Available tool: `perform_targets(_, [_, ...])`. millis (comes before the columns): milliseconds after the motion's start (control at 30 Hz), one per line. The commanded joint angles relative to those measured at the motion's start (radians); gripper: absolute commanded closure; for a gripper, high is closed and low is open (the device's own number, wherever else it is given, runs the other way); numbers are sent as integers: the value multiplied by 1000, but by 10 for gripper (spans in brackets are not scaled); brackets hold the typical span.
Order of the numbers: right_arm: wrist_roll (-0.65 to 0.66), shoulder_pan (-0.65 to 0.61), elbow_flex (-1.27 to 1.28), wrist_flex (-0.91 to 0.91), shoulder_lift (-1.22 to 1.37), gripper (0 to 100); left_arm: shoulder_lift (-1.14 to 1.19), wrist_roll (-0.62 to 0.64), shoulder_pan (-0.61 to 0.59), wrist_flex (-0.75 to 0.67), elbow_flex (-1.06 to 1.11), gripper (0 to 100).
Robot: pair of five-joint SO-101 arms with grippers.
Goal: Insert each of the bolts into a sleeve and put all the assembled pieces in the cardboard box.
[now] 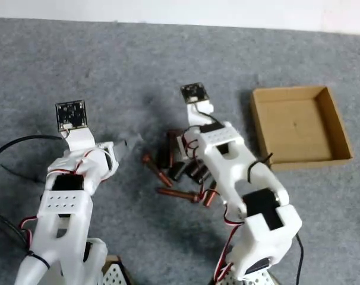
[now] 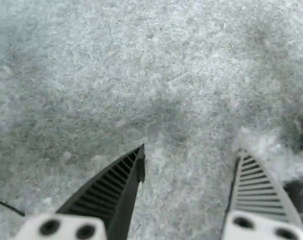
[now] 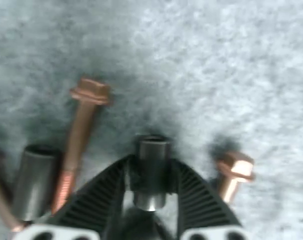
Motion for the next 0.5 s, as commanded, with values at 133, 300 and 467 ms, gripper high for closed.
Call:
perform_targets(133, [21, 13, -30, -4, -16, 995, 2, 6, -5, -14, -7, 733])
perform_targets(300, [23, 13, 54, -33, -128, 995, 2, 6, -7, -14, -7, 733])
perform_targets(467, [25, 13, 344, -239, -390, 995, 2, 6, -7, -14, -7, 733])
